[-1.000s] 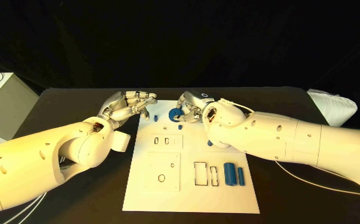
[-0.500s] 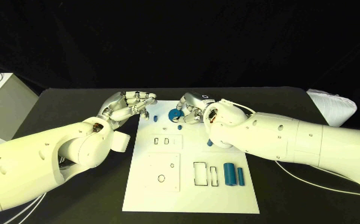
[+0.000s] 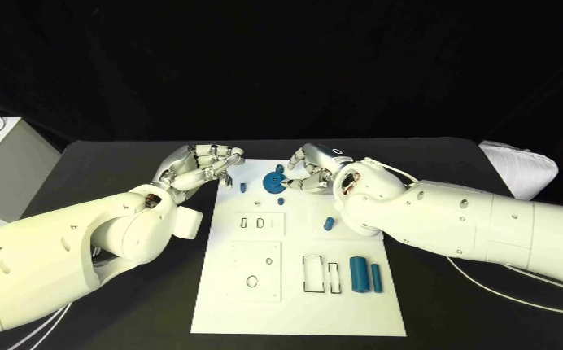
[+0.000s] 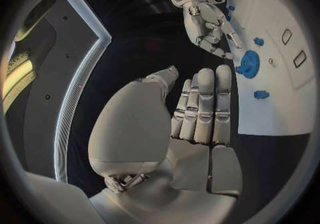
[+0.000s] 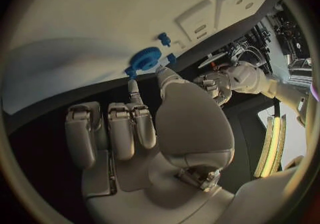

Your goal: Assemble the parts on the task board

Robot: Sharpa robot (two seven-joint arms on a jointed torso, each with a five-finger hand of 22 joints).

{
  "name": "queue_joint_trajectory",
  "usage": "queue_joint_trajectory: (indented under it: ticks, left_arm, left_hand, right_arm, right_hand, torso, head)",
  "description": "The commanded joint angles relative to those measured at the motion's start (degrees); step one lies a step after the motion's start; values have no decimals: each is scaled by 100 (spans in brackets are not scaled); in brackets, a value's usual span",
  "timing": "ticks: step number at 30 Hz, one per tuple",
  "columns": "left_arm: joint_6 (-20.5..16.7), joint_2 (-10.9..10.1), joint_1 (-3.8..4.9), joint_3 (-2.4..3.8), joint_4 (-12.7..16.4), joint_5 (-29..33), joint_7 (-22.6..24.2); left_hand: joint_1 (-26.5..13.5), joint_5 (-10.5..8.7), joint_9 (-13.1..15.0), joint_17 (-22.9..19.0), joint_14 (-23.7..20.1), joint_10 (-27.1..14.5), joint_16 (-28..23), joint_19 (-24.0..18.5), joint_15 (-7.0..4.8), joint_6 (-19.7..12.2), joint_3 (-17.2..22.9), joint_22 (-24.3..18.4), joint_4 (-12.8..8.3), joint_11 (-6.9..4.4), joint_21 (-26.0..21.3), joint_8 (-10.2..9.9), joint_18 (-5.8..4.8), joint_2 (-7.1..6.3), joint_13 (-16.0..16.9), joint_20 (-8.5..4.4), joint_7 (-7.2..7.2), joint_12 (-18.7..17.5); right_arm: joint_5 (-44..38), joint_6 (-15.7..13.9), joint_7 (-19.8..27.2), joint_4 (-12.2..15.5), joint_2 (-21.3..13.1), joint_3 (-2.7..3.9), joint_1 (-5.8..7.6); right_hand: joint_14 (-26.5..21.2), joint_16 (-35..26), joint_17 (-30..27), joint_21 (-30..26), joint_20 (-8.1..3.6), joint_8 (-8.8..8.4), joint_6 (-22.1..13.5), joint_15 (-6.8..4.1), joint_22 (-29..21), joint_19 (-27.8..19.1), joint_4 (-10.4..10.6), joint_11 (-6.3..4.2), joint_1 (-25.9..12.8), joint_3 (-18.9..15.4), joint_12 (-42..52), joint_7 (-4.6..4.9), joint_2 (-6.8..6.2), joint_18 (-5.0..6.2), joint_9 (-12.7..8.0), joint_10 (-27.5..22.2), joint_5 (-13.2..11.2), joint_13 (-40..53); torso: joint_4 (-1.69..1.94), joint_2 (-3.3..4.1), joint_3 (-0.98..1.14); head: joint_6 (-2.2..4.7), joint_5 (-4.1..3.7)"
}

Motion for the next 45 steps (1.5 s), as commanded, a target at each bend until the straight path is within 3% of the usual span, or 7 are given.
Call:
queue_joint_trajectory:
  ticks: [1, 9, 12, 20, 30, 35, 45]
  left_arm:
    - [78, 7, 6, 5, -21, 17, 35]
    - [90, 15, 4, 4, -81, 27, 45]
    - [122, 14, 2, 4, -81, 37, 56]
    - [175, 0, -2, 3, -65, 63, 72]
    - [198, -11, -8, 2, -65, 69, 73]
    - [198, -20, -10, 2, -64, 69, 72]
    - [203, -16, -11, 1, -65, 69, 69]
  left_hand:
    - [-44, -32, 7, -8, -35, -53, 23, -30, 18, -48, 41, 8, 7, 6, 27, -36, 85, 12, -1, -4, 8, -16]
    - [-44, -32, 7, -8, -35, -53, 23, -30, 18, -48, 41, 8, 7, 6, 27, -36, 85, 12, -1, -4, 8, -16]
    - [-47, -32, 9, -10, -36, -57, 25, -34, 19, -51, 46, 12, 3, 8, 33, -37, 85, 12, -1, -3, 10, -16]
    - [-47, -32, 9, -10, -36, -57, 25, -34, 19, -51, 46, 12, 3, 8, 33, -37, 85, 12, -1, -3, 10, -16]
    - [-45, -31, 10, -11, -37, -58, 26, -37, 20, -53, 51, 13, -1, 8, 37, -37, 85, 13, -1, -3, 10, -16]
    - [-45, -31, 10, -11, -37, -58, 26, -37, 20, -53, 51, 13, -1, 8, 37, -37, 85, 13, -1, -3, 10, -16]
    - [-45, -31, 10, -11, -37, -58, 26, -37, 20, -53, 51, 13, -1, 8, 37, -37, 85, 13, -1, -3, 10, -16]
  right_arm:
    - [703, -646, 565, 149, -196, 15, 52]
    - [1842, -253, 1208, 595, -1063, 28, 194]
    - [2070, 90, 1634, 676, -1440, 28, 228]
    - [1941, 409, 2105, 656, -1939, 7, 216]
    - [1136, 366, 2059, 477, -2131, -21, -19]
    - [1000, 256, 1962, 384, -2111, -24, -138]
    - [1002, 40, 1782, 200, -1941, -25, -200]
  right_hand:
    - [505, -17, 1078, -60, 15, -31, 0, 14, 1346, 499, -9, 18, 41, 51, 20, 1, 59, -31, -1, 611, 40, 1507]
    - [497, -29, 1049, -116, 23, -80, -36, 26, 1293, 465, -80, 33, 244, 185, 20, 21, 62, -14, -16, 611, 48, 1507]
    - [507, -17, 1095, -119, 31, -107, -27, 35, 1294, 464, -177, 43, 490, 263, 20, 31, -59, -14, -22, 611, -178, 1507]
    - [515, -8, 1134, -151, 44, -164, -65, 51, 1267, 444, -323, 60, 790, 271, 20, 52, -218, -5, -39, 611, -239, 1507]
    - [515, -7, 1141, -163, 67, -251, -172, 78, 1260, 437, -344, 94, 938, 151, -36, 89, -299, -2, -66, 554, -421, 1452]
    - [514, -8, 1140, -171, 75, -279, -211, 87, 1253, 433, -322, 105, 962, 95, -49, 102, -300, 0, -75, 541, -436, 1439]
    - [516, -5, 1149, -160, 87, -292, -211, 97, 1266, 441, -273, 113, 1029, 104, -35, 110, -191, -4, -76, 556, -378, 1453]
  torso:
    - [-49, -34, 27]
    - [-118, -85, 70]
    - [-163, -99, 86]
    - [-218, -96, 133]
    - [-193, -87, 118]
    - [-185, -77, 129]
    - [-190, -78, 129]
  head:
    - [36, 3]
    - [76, -53]
    - [87, -67]
    - [76, -124]
    - [40, -168]
    - [36, -162]
    - [-12, -165]
